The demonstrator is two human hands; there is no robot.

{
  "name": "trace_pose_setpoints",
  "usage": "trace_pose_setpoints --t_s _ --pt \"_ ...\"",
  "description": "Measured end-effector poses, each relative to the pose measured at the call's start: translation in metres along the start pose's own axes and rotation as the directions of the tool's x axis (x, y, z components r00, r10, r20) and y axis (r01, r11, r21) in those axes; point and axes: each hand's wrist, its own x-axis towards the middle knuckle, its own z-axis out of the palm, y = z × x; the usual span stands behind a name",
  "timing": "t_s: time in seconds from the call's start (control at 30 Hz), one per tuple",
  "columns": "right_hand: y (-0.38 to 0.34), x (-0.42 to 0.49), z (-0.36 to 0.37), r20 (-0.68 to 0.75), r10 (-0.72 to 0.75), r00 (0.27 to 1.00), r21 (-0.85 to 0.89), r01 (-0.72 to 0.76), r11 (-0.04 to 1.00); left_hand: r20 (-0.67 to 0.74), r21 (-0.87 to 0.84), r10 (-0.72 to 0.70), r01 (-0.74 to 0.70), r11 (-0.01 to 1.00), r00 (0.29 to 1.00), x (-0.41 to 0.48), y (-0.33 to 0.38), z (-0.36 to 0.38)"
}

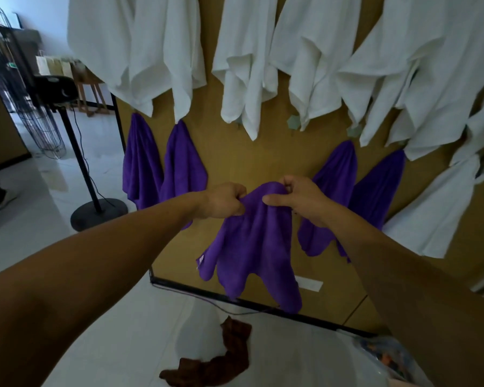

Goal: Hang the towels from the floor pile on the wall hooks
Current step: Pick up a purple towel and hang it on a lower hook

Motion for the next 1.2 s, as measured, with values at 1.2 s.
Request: trace_pose_setpoints --t_s 1.2 --pt "0.013 -0.007 -0.046 0.054 0.05 0.997 0.234 -0.062 0.97 -0.005 -0.53 -0.016 0.01 0.848 1.0 0.02 0.049 0.005"
